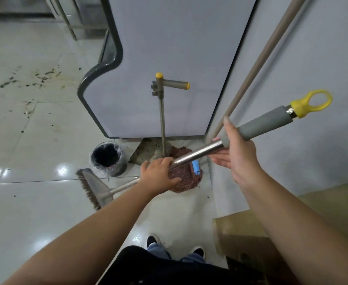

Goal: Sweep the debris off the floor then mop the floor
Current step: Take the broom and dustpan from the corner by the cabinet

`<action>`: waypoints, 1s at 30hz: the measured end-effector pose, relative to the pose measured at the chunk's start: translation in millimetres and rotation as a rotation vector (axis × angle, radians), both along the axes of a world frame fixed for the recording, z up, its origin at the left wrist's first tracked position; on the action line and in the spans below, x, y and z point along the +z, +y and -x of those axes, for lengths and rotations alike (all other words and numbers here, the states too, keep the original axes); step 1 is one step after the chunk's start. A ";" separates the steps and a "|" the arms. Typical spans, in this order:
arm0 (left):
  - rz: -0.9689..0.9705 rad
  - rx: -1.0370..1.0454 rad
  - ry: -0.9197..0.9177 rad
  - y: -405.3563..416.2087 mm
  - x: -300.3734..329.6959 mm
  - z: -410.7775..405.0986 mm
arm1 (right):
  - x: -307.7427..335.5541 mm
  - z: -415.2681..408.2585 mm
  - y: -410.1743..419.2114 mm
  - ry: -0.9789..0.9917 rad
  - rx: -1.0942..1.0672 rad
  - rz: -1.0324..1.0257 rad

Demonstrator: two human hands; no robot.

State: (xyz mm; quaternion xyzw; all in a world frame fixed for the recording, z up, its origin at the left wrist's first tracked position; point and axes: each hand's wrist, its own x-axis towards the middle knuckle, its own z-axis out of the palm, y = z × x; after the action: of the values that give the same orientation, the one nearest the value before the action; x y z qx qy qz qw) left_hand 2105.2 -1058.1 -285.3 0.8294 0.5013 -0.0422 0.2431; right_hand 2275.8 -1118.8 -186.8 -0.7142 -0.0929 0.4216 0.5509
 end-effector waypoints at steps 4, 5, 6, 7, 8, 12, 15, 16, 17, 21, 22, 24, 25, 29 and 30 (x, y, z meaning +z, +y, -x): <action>-0.077 0.147 -0.169 33.4 20.6 36.7 | 16.5 20.8 18.9 0.231 0.026 -0.068; -0.078 0.111 -0.115 42.7 27.9 45.4 | 18.7 25.4 22.2 0.295 0.036 -0.062; -0.076 0.062 -0.037 50.6 34.3 53.0 | 20.4 29.3 25.2 0.354 0.059 -0.039; -0.075 0.026 0.034 56.5 39.5 59.6 | 22.3 33.5 27.2 0.407 0.110 0.005; -0.077 0.006 0.081 60.8 43.1 65.3 | 23.9 37.5 28.6 0.447 0.200 0.070; -0.077 -0.034 0.112 68.0 48.9 77.2 | 34.1 59.8 40.7 0.350 0.671 0.233; -0.013 -0.082 0.035 63.4 55.4 69.2 | 49.0 81.8 66.4 0.066 0.664 0.047; -0.014 -0.096 -0.004 60.4 57.2 63.3 | 52.5 86.8 76.9 -0.061 0.660 0.008; -0.017 -0.107 -0.038 58.3 59.5 56.4 | 56.3 90.1 87.5 -0.192 0.680 0.001; 0.025 -0.112 -0.121 52.3 57.8 35.4 | 57.4 84.0 120.4 -0.630 0.868 0.166; 0.047 -0.117 -0.142 52.8 54.6 30.0 | 54.2 77.6 125.6 -0.737 0.911 0.239; 0.094 -0.122 -0.175 51.5 45.1 18.6 | 46.8 63.9 129.2 -0.868 1.045 0.487; 0.109 -0.137 -0.177 49.2 39.8 11.5 | 41.9 56.1 128.4 -0.815 1.128 0.654; 0.203 -0.177 -0.182 44.7 15.6 -21.2 | 20.9 19.8 127.0 -0.296 1.338 1.125; 0.246 -0.172 -0.185 47.1 10.0 -28.5 | 12.9 9.8 130.8 -0.251 1.355 1.129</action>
State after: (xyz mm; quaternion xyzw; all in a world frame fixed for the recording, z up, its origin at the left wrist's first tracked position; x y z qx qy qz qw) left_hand 2133.7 -1011.0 -275.3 0.8335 0.3951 -0.0471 0.3833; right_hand 2266.1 -988.0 -173.9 -0.7117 -0.3335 0.5586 -0.2650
